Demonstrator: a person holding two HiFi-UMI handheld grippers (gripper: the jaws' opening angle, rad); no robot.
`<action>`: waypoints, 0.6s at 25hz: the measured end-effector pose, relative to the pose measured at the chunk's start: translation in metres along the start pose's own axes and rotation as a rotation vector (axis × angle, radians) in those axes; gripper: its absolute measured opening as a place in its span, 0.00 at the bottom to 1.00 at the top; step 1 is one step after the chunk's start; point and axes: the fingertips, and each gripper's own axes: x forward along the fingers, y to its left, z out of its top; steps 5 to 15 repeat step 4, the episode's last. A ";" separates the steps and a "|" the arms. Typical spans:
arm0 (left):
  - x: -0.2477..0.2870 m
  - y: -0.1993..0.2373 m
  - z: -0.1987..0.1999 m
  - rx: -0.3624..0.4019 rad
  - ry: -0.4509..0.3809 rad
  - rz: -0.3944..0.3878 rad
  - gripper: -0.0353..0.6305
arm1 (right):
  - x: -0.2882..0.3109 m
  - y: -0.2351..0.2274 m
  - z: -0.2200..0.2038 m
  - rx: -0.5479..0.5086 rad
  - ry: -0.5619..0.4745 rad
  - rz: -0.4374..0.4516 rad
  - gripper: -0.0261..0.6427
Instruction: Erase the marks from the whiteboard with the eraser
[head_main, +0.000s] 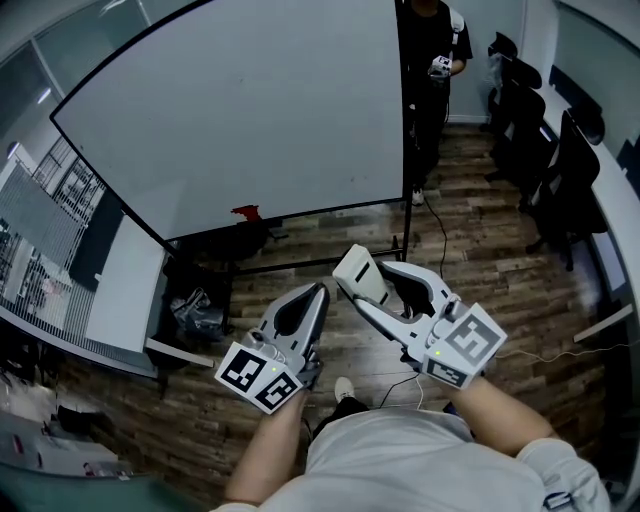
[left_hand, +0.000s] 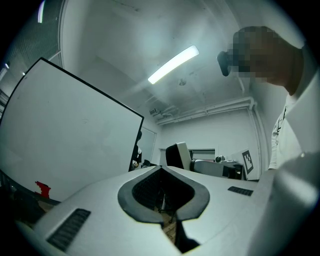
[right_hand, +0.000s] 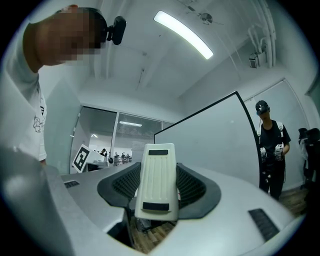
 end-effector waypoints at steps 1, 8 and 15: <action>0.000 -0.005 0.000 0.001 0.000 -0.001 0.06 | -0.005 0.001 0.001 -0.001 0.000 0.000 0.39; -0.001 -0.020 -0.003 0.002 0.002 -0.005 0.06 | -0.018 0.006 0.003 -0.001 -0.002 0.003 0.39; -0.001 -0.020 -0.003 0.002 0.002 -0.005 0.06 | -0.018 0.006 0.003 -0.001 -0.002 0.003 0.39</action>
